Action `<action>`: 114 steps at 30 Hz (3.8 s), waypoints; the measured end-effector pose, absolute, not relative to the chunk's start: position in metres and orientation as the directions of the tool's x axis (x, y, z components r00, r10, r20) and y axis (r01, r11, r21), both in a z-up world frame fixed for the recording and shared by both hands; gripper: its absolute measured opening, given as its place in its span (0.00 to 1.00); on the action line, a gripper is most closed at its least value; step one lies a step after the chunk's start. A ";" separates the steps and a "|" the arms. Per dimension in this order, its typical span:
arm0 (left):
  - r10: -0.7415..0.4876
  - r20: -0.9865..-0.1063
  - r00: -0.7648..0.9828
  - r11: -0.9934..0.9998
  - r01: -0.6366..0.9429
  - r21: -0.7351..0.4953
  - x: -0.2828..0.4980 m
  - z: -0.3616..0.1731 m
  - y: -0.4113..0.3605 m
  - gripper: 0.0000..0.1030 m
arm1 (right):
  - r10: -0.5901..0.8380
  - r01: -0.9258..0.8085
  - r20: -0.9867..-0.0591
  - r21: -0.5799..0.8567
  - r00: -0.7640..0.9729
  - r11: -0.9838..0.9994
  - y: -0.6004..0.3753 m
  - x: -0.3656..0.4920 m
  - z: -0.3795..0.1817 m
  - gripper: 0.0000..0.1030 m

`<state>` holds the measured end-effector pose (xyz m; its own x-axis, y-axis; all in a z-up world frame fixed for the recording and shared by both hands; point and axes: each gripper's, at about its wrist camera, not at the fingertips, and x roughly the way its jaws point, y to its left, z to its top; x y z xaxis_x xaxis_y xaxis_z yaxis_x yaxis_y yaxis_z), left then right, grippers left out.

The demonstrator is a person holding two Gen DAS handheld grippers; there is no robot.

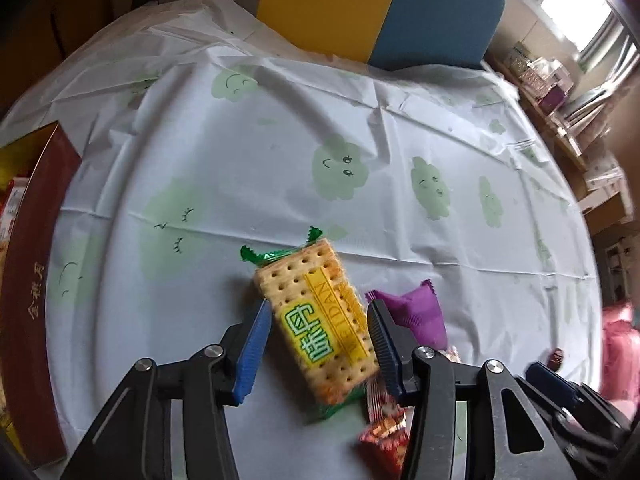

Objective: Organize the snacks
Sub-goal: 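Grasp the yellow cracker pack with the left gripper while the right gripper regrasps the red-gold candy bar, then carry the cracker pack in the left gripper over the gold tray while the right gripper holds the candy bar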

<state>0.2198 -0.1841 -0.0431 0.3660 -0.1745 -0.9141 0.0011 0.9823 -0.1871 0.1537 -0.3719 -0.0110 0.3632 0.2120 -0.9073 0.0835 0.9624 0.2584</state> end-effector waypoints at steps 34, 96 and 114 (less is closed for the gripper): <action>-0.139 -0.927 0.347 0.986 -0.039 -0.162 0.207 -0.046 -0.140 0.66 | 0.137 0.089 -0.940 0.173 0.314 0.981 -0.364 0.161 -0.028 0.52; -0.199 -0.765 0.612 0.963 0.265 -0.039 0.068 -0.049 -0.095 0.46 | 0.177 -0.517 -0.941 0.002 0.289 0.856 -0.234 0.111 -0.071 0.23; -0.202 -0.706 0.679 0.975 0.206 -0.081 0.046 0.008 -0.068 0.46 | 0.152 -0.540 -0.934 -0.050 0.322 0.840 -0.233 0.109 -0.076 0.23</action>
